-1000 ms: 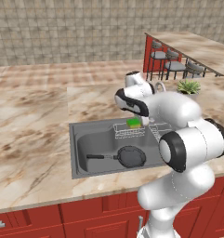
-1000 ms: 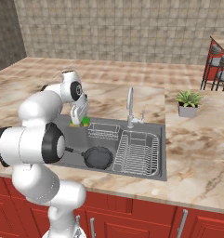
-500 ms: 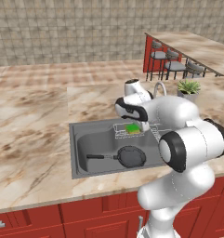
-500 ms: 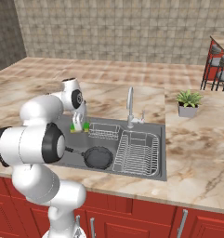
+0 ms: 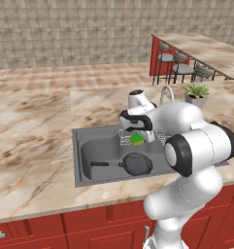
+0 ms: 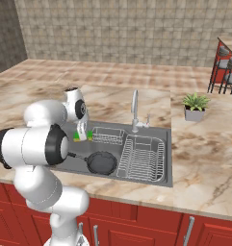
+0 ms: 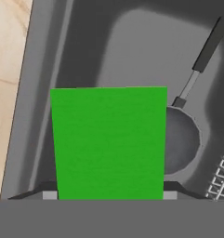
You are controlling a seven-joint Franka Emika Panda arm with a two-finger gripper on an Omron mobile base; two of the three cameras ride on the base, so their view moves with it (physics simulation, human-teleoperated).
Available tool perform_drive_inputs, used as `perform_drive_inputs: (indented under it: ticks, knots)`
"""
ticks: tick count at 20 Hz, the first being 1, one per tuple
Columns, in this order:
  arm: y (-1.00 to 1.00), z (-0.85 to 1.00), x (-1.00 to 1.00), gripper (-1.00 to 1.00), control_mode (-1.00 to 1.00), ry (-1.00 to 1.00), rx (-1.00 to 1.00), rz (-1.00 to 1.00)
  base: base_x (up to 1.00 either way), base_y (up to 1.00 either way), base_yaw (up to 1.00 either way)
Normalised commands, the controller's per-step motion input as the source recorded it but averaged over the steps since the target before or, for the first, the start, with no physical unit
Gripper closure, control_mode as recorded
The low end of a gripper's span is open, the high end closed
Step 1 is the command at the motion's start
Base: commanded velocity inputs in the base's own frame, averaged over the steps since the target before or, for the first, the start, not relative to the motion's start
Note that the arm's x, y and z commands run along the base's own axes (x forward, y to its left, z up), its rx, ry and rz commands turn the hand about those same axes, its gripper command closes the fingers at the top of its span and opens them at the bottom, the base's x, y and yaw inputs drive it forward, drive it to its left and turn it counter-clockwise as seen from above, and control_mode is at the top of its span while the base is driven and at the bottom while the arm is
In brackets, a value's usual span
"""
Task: Pick the pan and sponge and place them into the sink. Then turn on the water.
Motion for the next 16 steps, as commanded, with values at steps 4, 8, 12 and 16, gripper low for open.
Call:
perform_drive_inputs:
  ticks: [4,8,12,16]
  knots:
    - [0.09,-0.22,0.12,1.0,-1.0,-0.02,0.02,0.07,0.0,0.0,0.0]
    - [0.04,-0.19,0.1,1.0,-1.0,-0.02,0.02,0.06,0.0,0.0,0.0]
    - [0.01,-0.17,0.1,1.0,-1.0,-0.01,0.02,0.04,0.0,0.0,0.0]
    - [0.01,-0.16,0.12,1.0,-1.0,-0.01,0.02,0.04,0.0,0.0,0.0]
